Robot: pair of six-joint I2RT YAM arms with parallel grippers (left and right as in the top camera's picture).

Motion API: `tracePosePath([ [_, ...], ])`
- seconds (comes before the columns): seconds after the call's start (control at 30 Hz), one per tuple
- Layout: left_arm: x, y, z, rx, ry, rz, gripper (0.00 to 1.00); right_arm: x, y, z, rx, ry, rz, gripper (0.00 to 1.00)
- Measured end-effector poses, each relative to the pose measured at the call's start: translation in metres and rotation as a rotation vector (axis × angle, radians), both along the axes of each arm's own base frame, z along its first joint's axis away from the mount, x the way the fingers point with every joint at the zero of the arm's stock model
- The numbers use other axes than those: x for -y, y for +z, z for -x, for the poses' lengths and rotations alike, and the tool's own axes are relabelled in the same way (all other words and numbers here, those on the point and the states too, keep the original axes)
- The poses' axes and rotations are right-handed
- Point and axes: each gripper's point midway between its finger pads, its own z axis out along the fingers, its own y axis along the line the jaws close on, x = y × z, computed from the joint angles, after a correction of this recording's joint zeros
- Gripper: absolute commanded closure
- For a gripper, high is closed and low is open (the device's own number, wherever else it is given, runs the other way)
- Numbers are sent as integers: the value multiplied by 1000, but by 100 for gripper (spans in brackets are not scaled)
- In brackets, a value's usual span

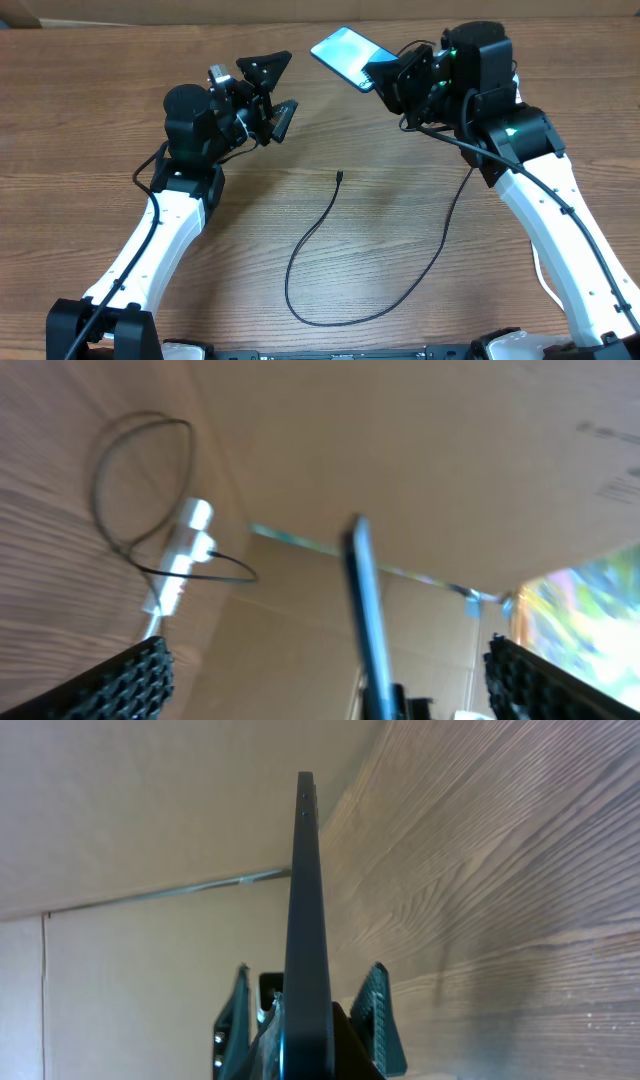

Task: Plug charger to phone and switch on socket
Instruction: 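Move the left gripper to the phone's far end held by the right gripper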

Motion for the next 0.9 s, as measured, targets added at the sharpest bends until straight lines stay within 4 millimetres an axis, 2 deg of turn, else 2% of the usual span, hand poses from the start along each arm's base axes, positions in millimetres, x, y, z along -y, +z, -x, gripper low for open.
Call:
tracePosePath([
  [0.1,2,9,0,-7,-1,58,20,-9,2,4,0,17,-15,96],
  [0.27,12,16,4,-97,-13,181,19,-20,5,9,-2,38,-33,96],
  [0.47,23,18,9,-149,-34,237,19,-29,8,12,7,57,-45,96],
  [0.77,25,43,10,-55,-53,279,22,-31,8,14,2,62,-44,96],
  [0.9,25,45,10,-48,-55,280,27,-32,7,15,1,66,-43,96],
])
